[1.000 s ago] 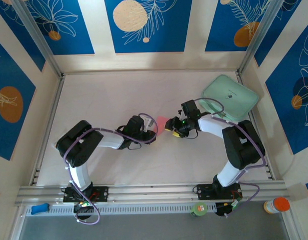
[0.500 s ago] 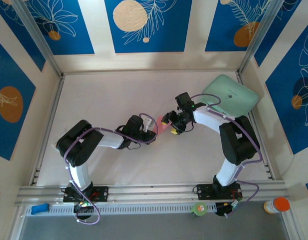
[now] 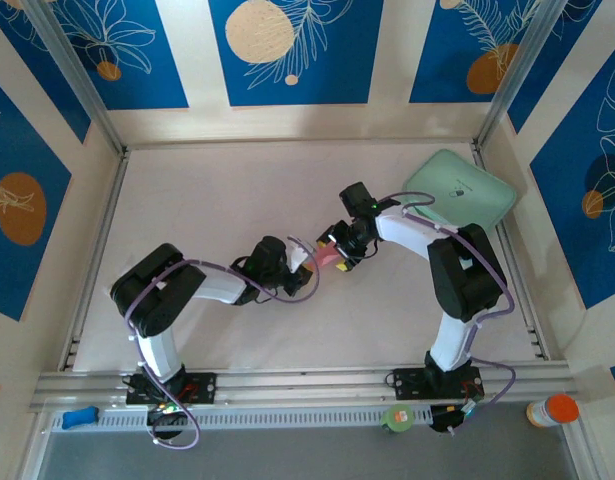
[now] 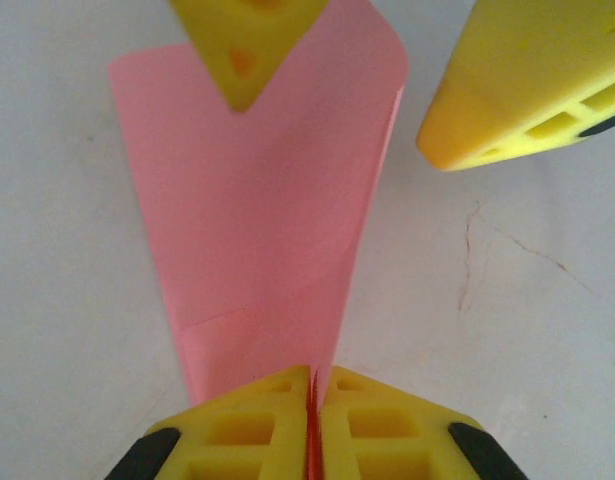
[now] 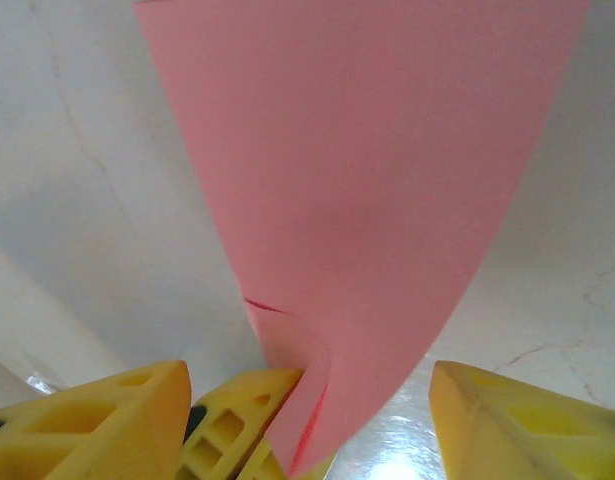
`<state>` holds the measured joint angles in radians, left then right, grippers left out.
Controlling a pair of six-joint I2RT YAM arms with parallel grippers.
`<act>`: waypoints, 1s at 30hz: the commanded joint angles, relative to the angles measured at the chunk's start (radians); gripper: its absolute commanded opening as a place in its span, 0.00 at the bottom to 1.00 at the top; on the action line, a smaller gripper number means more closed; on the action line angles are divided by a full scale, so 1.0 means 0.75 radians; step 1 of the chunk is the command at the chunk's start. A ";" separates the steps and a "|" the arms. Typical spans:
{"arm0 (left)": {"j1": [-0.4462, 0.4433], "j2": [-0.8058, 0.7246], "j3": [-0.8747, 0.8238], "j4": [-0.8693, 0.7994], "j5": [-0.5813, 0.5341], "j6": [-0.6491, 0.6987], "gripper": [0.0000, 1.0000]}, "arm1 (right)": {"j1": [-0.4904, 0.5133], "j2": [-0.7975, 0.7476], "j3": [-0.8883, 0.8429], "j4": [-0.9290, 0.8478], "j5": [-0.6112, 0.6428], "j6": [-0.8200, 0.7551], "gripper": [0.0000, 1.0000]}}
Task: Fold a paper plane with a square sheet of paper (pick it up from the middle)
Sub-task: Fold the wing for the fifth time at the center of the table.
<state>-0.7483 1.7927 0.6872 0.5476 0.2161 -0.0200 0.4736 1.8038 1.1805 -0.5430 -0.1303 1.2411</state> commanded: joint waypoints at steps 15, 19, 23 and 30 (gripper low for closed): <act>-0.040 -0.134 -0.049 -0.051 -0.149 0.142 0.38 | 0.015 -0.012 -0.015 -0.017 0.039 0.083 0.13; -0.040 -0.221 -0.100 -0.138 -0.160 0.137 0.44 | 0.015 -0.032 -0.018 -0.014 0.051 0.075 0.08; -0.041 -0.245 -0.110 -0.217 -0.143 0.162 0.46 | 0.013 -0.031 -0.008 -0.018 0.041 0.072 0.06; -0.039 -0.196 -0.076 -0.220 -0.073 0.167 0.50 | 0.014 -0.023 0.004 -0.032 0.030 0.069 0.05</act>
<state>-0.7712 1.6268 0.6159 0.4030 0.1219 0.0883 0.4843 1.8099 1.1770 -0.5396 -0.1040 1.2980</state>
